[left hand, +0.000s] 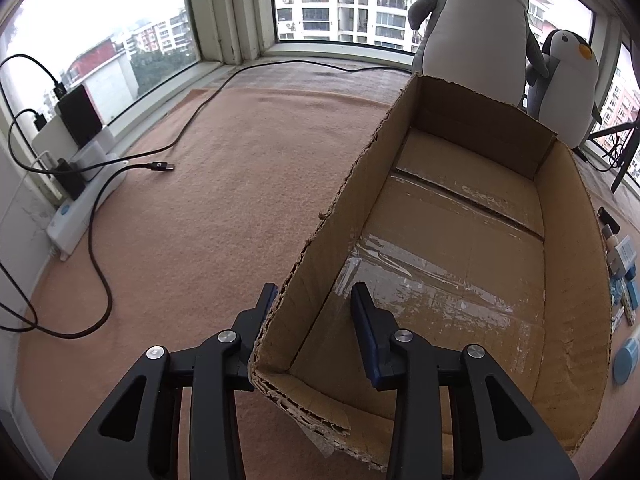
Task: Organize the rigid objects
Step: 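Close the right gripper around the AQUA sunscreen tube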
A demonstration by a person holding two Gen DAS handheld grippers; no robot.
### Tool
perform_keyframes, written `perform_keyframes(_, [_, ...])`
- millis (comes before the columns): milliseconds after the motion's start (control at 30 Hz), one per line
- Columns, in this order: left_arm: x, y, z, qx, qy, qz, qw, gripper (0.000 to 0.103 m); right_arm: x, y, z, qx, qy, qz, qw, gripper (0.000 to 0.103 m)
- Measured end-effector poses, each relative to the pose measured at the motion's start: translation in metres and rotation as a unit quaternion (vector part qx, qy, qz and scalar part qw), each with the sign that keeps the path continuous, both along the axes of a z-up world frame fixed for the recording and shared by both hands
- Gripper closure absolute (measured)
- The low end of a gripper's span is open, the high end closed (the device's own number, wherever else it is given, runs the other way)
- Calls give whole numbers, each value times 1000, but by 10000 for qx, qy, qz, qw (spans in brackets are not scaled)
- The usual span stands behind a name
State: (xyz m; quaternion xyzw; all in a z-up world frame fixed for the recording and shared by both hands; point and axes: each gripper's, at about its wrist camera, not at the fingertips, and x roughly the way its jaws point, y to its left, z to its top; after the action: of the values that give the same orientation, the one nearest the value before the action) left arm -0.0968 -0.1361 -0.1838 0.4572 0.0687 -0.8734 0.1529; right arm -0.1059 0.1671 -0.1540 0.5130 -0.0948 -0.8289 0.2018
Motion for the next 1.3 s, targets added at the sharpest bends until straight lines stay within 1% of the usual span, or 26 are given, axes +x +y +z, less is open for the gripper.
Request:
perform_keyframes(167, [0, 1, 0, -8, 17, 3, 10000, 67, -11, -19, -15, 155, -192, 158, 9996, 53])
perform_keyframes(333, [0, 1, 0, -5, 16, 6, 10000, 67, -9, -13, -27, 298, -395, 209, 9986, 53])
perform_keyframes(533, [0, 1, 0, -3, 15, 7, 10000, 67, 3, 19, -31, 217, -524, 28, 9984, 53])
perform_keyframes(667, [0, 1, -1, -1, 15, 10, 10000, 67, 10, 43, -33, 347, -530, -143, 9979, 54])
perform_keyframes(767, [0, 1, -1, 3, 15, 9, 10000, 67, 17, 63, -28, 170, -507, -202, 9984, 53])
perform_keyframes(833, [0, 1, -1, 4, 16, 9, 10000, 67, 27, 76, -21, 17, -389, -285, 9988, 53])
perform_keyframes(933, [0, 1, -1, 2, 17, 12, 10000, 67, 43, 95, -9, 17, -96, -669, 9977, 53])
perform_keyframes(1000, [0, 0, -1, 16, 23, 25, 10000, 67, 51, 101, -6, 269, 63, -1023, 9944, 48])
perform_keyframes(1033, [0, 0, -1, 24, 24, 32, 10000, 67, 52, 101, -7, 504, 118, -1181, 9917, 41])
perform_keyframes(1067, [0, 0, -1, 29, 26, 38, 10000, 67, 49, 98, -9, 768, 179, -1292, 9885, 36])
perform_keyframes(1133, [0, 0, -1, 31, 27, 31, 10000, 67, 46, 94, -16, 1050, 205, -1369, 9848, 36])
perform_keyframes(1233, [0, 0, -1, 30, 18, 16, 10000, 67, 38, 88, -31, 1160, 93, -1362, 9838, 36])
perform_keyframes(1300, [0, 1, -1, 41, 20, 14, 10000, 67, 35, 82, -36, 1225, 105, -1331, 9834, 36])
